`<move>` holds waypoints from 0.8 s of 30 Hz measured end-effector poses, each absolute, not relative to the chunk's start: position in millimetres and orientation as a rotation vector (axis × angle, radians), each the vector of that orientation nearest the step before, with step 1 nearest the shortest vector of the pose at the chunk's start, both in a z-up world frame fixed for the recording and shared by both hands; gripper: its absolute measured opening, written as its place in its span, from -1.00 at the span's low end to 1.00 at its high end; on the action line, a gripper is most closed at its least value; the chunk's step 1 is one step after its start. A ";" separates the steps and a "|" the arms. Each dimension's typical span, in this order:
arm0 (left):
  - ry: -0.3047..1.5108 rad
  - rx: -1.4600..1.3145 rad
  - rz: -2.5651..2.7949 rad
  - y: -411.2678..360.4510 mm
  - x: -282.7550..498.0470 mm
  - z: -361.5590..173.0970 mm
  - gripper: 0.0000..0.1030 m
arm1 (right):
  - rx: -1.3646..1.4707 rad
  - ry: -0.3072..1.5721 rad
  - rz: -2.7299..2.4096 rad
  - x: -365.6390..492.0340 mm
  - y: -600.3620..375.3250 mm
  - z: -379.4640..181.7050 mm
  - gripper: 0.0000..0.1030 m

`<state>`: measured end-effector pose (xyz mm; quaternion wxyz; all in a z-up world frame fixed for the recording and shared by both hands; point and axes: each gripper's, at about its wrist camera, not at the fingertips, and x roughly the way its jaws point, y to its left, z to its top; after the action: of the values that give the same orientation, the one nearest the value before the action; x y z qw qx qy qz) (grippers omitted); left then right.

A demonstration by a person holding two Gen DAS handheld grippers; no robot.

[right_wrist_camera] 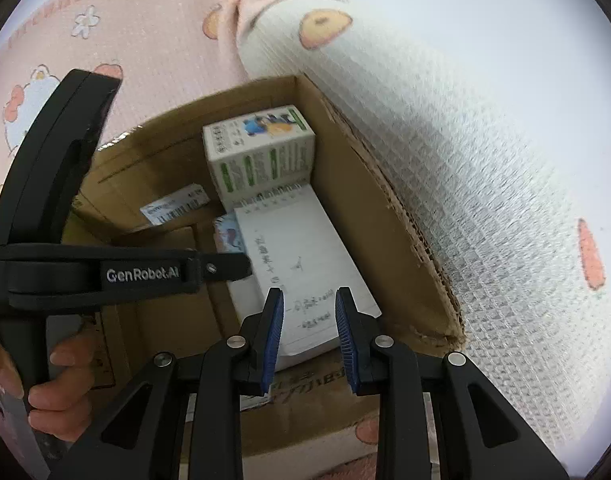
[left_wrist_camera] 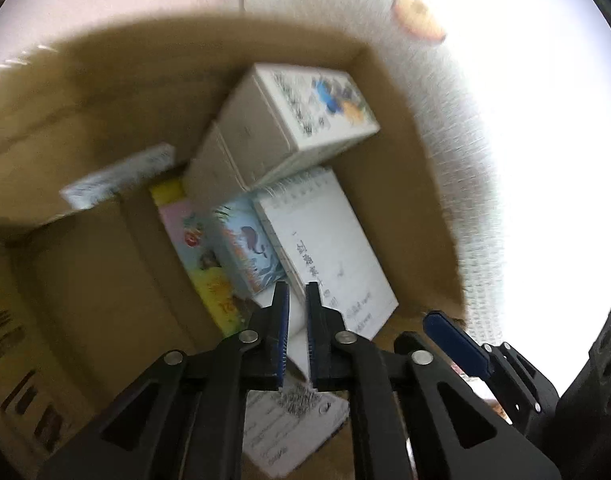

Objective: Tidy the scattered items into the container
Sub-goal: 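Lower the notepad into the box and open both grippers, then move both grippers back to the blue baby wipes pack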

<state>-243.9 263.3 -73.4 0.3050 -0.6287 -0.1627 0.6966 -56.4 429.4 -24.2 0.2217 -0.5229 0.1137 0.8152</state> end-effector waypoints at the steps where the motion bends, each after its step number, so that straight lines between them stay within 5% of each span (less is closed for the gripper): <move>1: -0.430 -1.648 1.852 257.2 -241.4 -67.1 -0.60 | -1.437 0.306 2.261 -56.1 425.0 -20.1 -0.53; 3: -0.415 -1.616 1.907 255.4 -244.8 -50.0 -0.33 | -1.418 0.285 2.276 -56.4 413.5 -11.0 -0.53; 5: -0.387 -1.551 1.987 262.6 -227.7 -30.4 -0.29 | -1.409 0.261 2.286 -57.9 402.4 -3.2 -0.48; 9: -0.273 -1.445 2.138 230.6 -210.2 5.5 -0.04 | -1.361 0.213 2.332 -61.5 371.8 13.8 -0.08; 24: -0.301 -1.273 2.477 49.5 -132.8 25.5 0.12 | -1.344 0.028 2.540 -80.8 234.5 37.9 0.21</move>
<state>-132.8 49.5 25.5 0.1693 -0.4478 -0.1059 0.8715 -80.8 234.5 37.9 0.1334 -0.4636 0.0095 0.8759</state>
